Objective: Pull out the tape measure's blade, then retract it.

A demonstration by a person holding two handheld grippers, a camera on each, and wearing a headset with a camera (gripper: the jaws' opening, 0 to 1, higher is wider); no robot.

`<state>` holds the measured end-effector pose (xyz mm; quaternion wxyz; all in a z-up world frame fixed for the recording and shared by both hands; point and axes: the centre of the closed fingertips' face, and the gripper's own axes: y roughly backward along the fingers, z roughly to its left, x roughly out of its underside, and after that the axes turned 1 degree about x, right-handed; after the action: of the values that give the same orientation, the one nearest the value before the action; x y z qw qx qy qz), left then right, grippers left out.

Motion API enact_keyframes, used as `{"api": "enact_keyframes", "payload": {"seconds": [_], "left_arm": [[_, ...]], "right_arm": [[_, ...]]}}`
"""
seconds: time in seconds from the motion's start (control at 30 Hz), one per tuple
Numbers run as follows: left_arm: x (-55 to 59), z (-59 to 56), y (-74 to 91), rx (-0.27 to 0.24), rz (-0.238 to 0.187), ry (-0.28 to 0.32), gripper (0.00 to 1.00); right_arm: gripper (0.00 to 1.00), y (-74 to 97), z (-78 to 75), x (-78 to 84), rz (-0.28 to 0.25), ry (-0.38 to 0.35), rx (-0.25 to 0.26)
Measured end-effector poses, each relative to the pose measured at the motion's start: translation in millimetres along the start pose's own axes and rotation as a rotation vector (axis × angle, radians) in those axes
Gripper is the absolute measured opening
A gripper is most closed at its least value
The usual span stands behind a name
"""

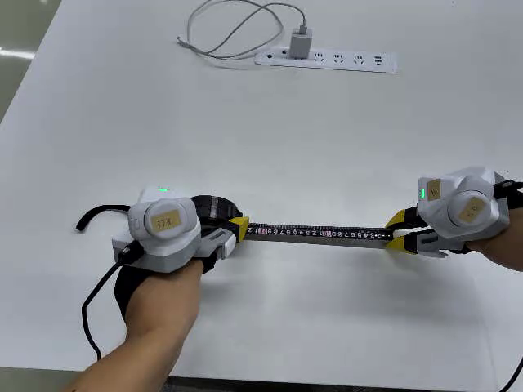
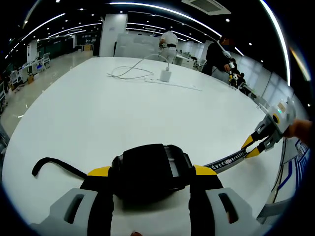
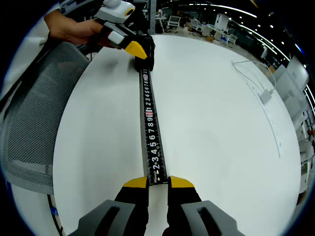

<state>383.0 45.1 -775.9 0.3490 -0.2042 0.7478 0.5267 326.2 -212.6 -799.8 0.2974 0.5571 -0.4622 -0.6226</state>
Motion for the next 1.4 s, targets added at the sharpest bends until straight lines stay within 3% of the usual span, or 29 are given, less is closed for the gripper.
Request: {"api": "enact_keyframes", "payload": {"seconds": [1.4], "left_arm": [[-0.2, 0.9, 1.1, 0.017, 0.000, 0.033, 0.58]], "right_arm": [[0.10, -9.2, -4.5, -25.2, -0.038, 0.024, -0.011]]}}
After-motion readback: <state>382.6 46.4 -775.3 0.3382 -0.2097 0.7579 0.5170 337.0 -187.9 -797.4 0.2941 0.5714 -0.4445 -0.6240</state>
